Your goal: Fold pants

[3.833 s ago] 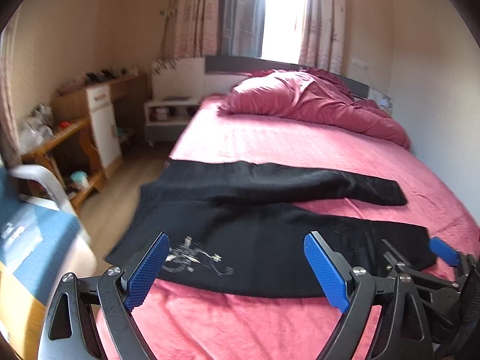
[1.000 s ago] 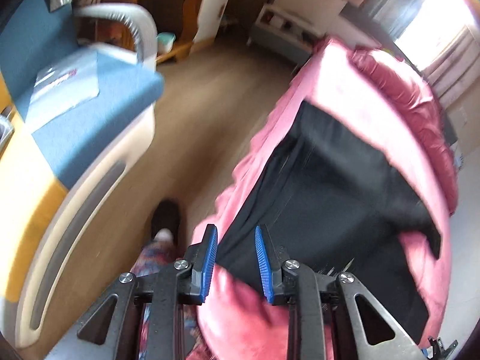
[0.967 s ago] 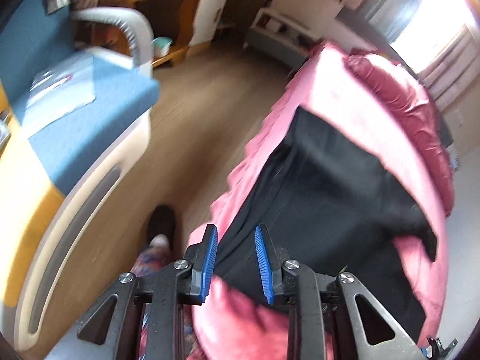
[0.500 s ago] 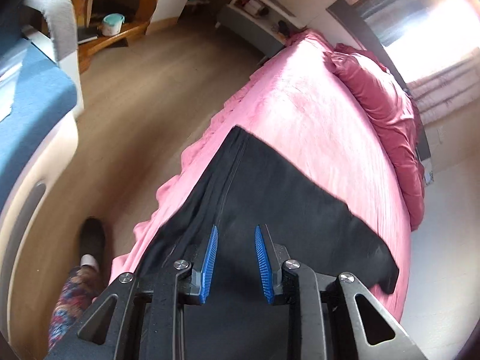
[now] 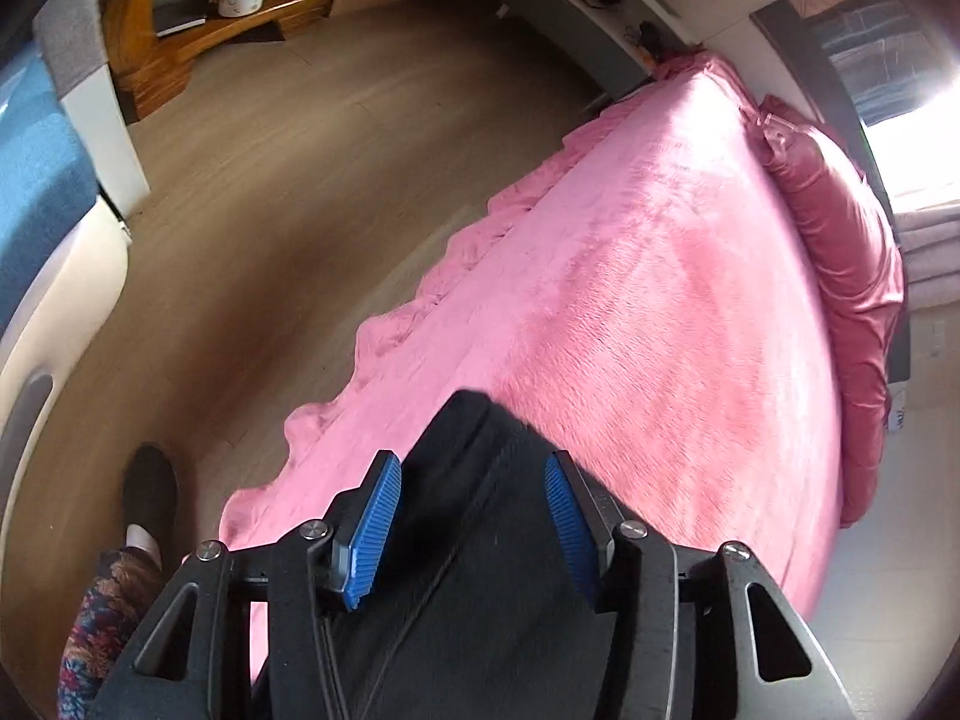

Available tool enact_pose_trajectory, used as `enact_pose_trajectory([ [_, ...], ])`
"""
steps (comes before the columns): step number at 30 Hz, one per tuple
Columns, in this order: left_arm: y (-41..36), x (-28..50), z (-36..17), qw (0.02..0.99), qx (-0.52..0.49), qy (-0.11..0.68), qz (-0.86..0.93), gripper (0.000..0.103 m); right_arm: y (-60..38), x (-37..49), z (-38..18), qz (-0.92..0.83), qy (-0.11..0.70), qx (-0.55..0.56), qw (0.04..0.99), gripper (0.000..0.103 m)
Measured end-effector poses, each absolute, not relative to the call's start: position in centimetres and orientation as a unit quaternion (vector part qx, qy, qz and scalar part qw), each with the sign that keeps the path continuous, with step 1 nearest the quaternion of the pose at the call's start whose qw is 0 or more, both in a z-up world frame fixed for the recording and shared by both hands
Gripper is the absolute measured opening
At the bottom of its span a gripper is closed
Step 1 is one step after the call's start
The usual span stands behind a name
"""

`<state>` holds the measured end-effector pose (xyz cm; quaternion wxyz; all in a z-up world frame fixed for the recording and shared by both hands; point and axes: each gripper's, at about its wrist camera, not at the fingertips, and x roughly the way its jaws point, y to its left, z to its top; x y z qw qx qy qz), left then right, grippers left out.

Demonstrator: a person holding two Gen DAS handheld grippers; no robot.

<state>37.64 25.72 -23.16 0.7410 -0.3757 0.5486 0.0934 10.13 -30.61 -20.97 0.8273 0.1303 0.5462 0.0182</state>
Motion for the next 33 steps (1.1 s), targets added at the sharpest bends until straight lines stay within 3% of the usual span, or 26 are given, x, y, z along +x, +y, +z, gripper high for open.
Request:
enact_pose_trajectory([
  [4,25.0,39.0,-23.7,0.744,-0.356,0.556,0.097,0.05,-29.6,10.7,-21.2,0.015,0.549,0.115,0.828,0.065],
  [5,24.7,39.1,-23.8,0.747,-0.349,0.557,0.096,0.046,-29.2,10.9,-21.2,0.015,0.548,0.106,0.83,0.065],
  [6,24.5,39.2,-23.7,0.752,-0.343,0.556,0.089,0.032,-28.8,11.0,-21.0,0.015,0.546,0.099,0.832,0.065],
  [7,24.2,39.2,-23.4,0.761,-0.333,0.551,0.082,0.028,-28.6,11.2,-20.9,0.016,0.544,0.095,0.833,0.065],
  [8,23.8,39.0,-22.9,0.773,-0.32,0.542,0.076,0.016,-28.7,11.6,-20.8,0.017,0.544,0.094,0.834,0.065],
  [10,22.9,38.6,-21.7,0.796,-0.291,0.527,0.066,0.011,-28.4,12.1,-20.5,0.019,0.541,0.089,0.836,0.065],
  [17,19.5,33.9,-15.3,0.868,-0.219,0.446,-0.012,0.01,-27.6,15.1,-19.8,0.03,0.525,0.087,0.846,0.065],
  [25,16.4,26.4,-9.5,0.896,-0.203,0.38,-0.111,0.01,-26.8,21.2,-18.5,0.058,0.509,0.124,0.85,0.064],
  [28,15.6,23.6,-8.1,0.898,-0.208,0.36,-0.146,0.009,-26.8,24.0,-17.7,0.074,0.505,0.141,0.848,0.057],
  [33,15.2,17.8,-5.6,0.898,-0.198,0.33,-0.214,0.009,-26.7,28.5,-16.5,0.107,0.503,0.203,0.833,0.055],
])
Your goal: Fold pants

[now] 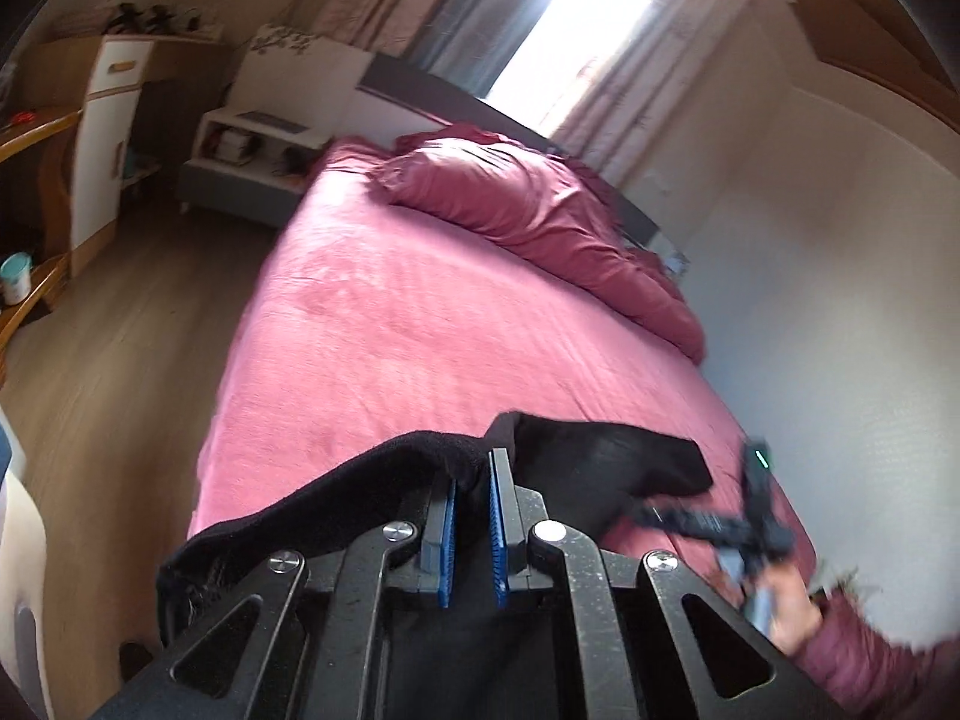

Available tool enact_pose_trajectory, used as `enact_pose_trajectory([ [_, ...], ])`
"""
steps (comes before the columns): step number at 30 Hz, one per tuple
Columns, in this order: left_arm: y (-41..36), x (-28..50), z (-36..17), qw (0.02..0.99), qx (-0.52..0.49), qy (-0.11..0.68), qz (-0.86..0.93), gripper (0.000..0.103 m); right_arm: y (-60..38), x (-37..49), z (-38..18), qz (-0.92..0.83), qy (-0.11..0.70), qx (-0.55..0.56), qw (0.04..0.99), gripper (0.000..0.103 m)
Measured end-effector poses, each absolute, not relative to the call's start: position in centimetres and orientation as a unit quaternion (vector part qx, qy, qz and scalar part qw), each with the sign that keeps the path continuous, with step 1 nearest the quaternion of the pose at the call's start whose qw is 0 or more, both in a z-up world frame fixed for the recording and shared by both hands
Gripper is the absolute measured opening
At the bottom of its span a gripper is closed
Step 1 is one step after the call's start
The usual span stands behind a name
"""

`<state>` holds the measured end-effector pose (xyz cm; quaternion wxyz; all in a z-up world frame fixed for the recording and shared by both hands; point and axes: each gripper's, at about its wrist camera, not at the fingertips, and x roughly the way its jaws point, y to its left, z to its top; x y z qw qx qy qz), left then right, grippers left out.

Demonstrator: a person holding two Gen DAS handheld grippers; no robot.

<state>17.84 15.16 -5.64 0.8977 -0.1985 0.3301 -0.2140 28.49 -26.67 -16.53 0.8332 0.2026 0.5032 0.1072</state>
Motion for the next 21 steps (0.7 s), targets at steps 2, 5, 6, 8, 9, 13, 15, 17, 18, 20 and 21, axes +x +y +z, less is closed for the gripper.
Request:
enact_pose_trajectory([
  [2,14.9,15.7,-5.4,0.893,-0.194,0.328,-0.238,0.009,-26.4,30.5,-16.4,0.114,0.506,0.232,0.823,0.055],
  [5,14.7,13.6,-5.6,0.887,-0.187,0.335,-0.256,0.009,-26.2,33.5,-16.1,0.108,0.502,0.264,0.816,0.055],
  [6,14.7,13.0,-5.8,0.884,-0.189,0.338,-0.261,0.009,-26.2,34.6,-16.1,0.104,0.503,0.274,0.813,0.055],
  [8,15.0,12.1,-6.2,0.882,-0.191,0.342,-0.263,0.009,-26.4,36.6,-16.1,0.084,0.51,0.29,0.806,0.056],
  [9,15.1,11.7,-6.4,0.881,-0.191,0.344,-0.264,0.009,-26.5,37.3,-16.3,0.076,0.513,0.296,0.802,0.056],
  [13,15.9,10.9,-6.7,0.878,-0.201,0.346,-0.262,0.009,-27.8,40.1,-17.2,0.015,0.541,0.284,0.791,0.055],
  [15,16.4,10.9,-6.7,0.876,-0.21,0.345,-0.262,0.009,-28.4,40.7,-17.9,0.004,0.549,0.28,0.787,0.043],
  [17,16.5,10.9,-6.7,0.876,-0.209,0.346,-0.262,0.009,-28.9,40.7,-18.3,0.002,0.552,0.282,0.785,0.016],
  [18,16.6,11.0,-6.7,0.876,-0.209,0.347,-0.262,0.009,-29.1,40.4,-18.3,0.005,0.547,0.283,0.788,0.012],
  [20,17.1,11.9,-6.8,0.875,-0.215,0.357,-0.246,0.009,-29.4,39.7,-17.8,0.015,0.538,0.29,0.791,0.01],
  [21,17.6,12.7,-6.9,0.877,-0.215,0.36,-0.235,0.009,-29.4,39.4,-17.6,0.021,0.533,0.291,0.794,0.01],
])
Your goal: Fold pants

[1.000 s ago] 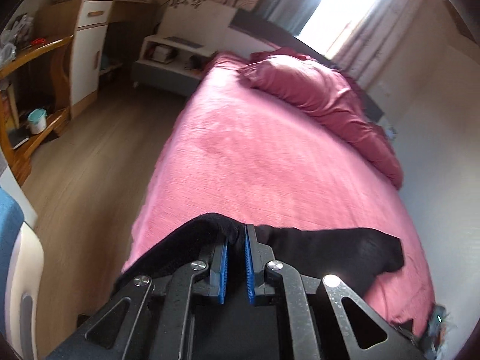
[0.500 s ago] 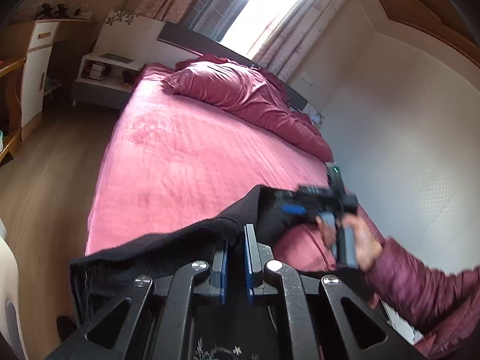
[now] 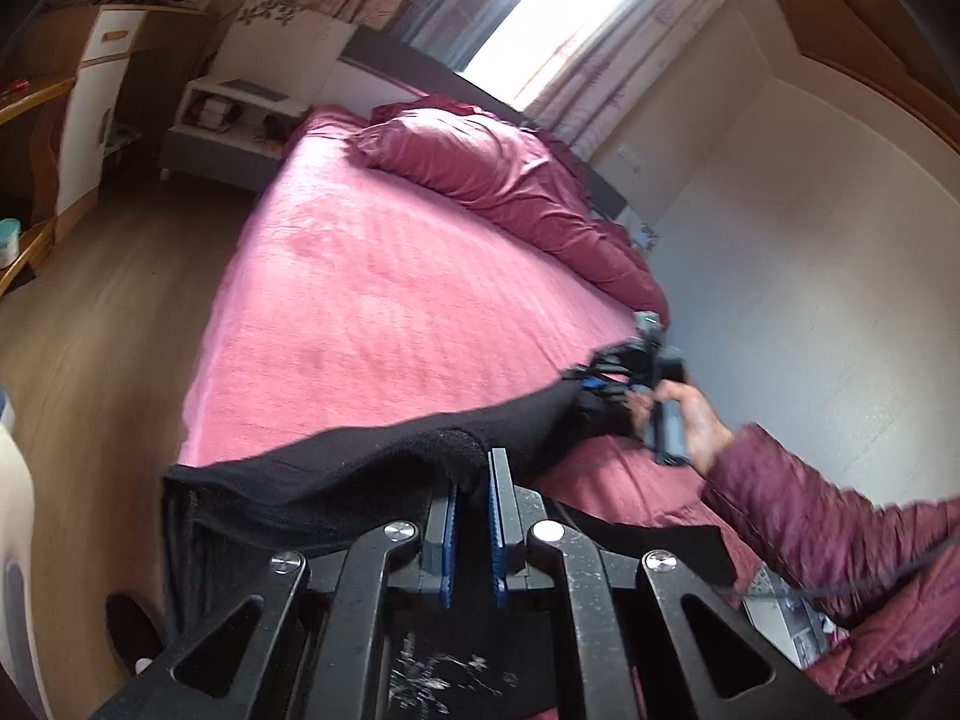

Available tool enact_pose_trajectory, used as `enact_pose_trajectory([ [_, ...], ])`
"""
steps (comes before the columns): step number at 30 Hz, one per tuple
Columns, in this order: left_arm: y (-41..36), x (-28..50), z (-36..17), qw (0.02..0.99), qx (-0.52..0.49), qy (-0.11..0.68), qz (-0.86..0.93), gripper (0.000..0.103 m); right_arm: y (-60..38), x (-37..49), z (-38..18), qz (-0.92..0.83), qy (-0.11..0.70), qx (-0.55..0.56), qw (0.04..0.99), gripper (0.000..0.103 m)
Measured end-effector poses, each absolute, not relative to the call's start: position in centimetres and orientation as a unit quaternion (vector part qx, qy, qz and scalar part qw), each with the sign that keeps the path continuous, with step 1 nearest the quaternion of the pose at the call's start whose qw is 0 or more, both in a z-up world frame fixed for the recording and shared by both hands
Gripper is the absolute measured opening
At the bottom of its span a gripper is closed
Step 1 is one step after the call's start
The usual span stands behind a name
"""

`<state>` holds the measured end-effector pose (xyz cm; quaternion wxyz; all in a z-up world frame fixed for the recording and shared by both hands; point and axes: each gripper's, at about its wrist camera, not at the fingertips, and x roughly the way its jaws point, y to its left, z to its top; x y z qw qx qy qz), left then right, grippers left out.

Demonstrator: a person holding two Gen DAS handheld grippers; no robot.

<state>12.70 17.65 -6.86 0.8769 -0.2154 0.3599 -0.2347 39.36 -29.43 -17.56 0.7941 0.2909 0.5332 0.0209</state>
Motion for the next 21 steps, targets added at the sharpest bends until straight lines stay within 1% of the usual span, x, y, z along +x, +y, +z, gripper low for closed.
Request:
enact_pose_trajectory([
  [3,20.1,16.9,-7.2,0.88,-0.227,0.378,-0.175,0.008,-30.2,37.6,-15.5,0.051,0.505,0.305,0.806,0.01],
  [7,23.4,23.2,-6.1,0.885,-0.258,0.37,-0.116,0.008,-31.1,35.7,-11.2,0.108,0.447,0.332,0.824,0.01],
  [9,23.9,25.8,-5.2,0.888,-0.25,0.372,-0.103,0.008,-31.0,33.3,-9.3,0.134,0.425,0.32,0.836,0.01],
  [11,23.7,26.7,-4.5,0.892,-0.237,0.371,-0.102,0.008,-30.9,30.0,-8.1,0.158,0.412,0.304,0.844,0.01],
  [14,23.1,26.2,-4.1,0.894,-0.223,0.372,-0.111,0.008,-31.3,25.0,-8.4,0.178,0.409,0.292,0.846,0.01],
  [18,23.1,22.5,-5.3,0.892,-0.228,0.372,-0.118,0.008,-30.6,17.1,-11.7,0.19,0.436,0.277,0.835,0.009],
  [21,23.8,18.6,-6.7,0.889,-0.239,0.374,-0.115,0.008,-30.1,14.5,-15.5,0.184,0.466,0.268,0.823,0.009],
])
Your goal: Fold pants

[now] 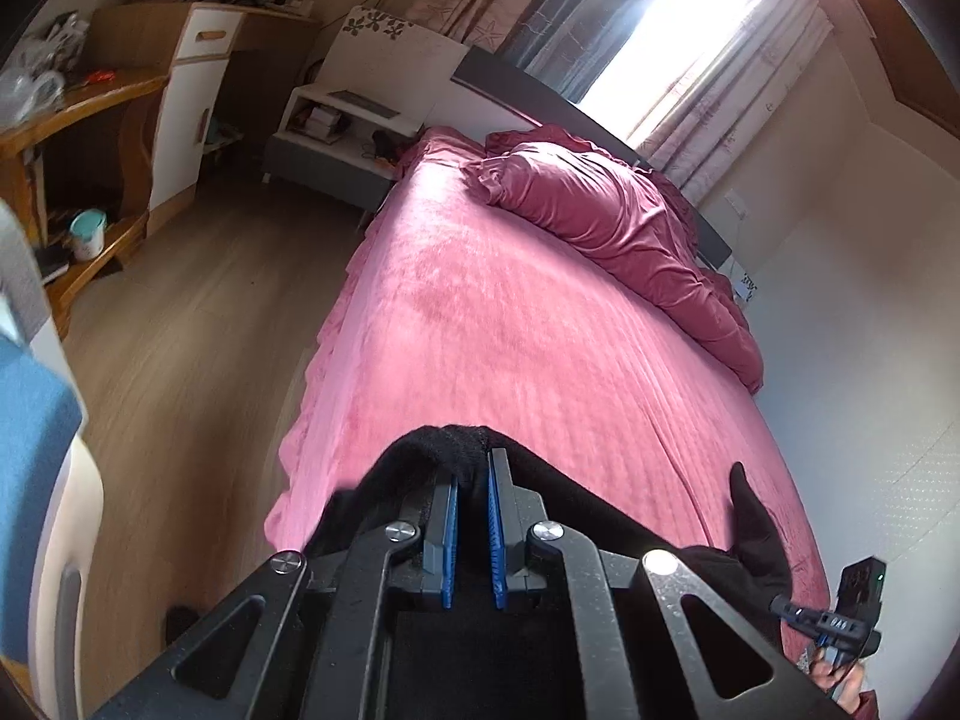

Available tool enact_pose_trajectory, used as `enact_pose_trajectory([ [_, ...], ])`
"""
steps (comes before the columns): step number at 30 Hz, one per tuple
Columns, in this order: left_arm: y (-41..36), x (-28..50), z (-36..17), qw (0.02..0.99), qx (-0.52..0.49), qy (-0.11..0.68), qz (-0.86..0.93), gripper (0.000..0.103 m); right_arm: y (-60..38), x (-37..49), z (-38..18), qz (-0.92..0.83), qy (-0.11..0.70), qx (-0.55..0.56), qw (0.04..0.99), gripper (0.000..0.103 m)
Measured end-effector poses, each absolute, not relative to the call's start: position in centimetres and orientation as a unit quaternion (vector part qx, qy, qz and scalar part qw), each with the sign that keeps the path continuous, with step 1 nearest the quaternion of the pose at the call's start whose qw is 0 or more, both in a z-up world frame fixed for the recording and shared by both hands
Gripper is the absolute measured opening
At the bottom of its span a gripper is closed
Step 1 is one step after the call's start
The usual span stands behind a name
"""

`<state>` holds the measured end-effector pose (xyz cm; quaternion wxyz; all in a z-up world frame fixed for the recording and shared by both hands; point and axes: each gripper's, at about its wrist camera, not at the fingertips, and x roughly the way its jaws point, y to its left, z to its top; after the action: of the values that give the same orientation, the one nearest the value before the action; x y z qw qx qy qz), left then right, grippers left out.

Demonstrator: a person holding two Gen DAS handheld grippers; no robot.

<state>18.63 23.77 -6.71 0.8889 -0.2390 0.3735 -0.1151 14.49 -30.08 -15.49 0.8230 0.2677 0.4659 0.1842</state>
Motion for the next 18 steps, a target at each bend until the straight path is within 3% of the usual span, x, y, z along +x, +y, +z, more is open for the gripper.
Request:
enact_pose_trajectory([
  [13,25.8,6.8,-18.2,0.819,-0.33,0.466,-0.05,0.01,-28.7,10.0,-24.7,0.132,0.545,0.226,0.797,0.008],
  [15,26.2,6.3,-19.2,0.804,-0.352,0.477,-0.039,0.023,-28.7,10.5,-24.9,0.127,0.548,0.22,0.797,0.008],
  [18,27.5,5.2,-20.4,0.773,-0.421,0.474,-0.032,0.032,-28.2,11.1,-25.2,0.124,0.553,0.213,0.796,0.008],
])
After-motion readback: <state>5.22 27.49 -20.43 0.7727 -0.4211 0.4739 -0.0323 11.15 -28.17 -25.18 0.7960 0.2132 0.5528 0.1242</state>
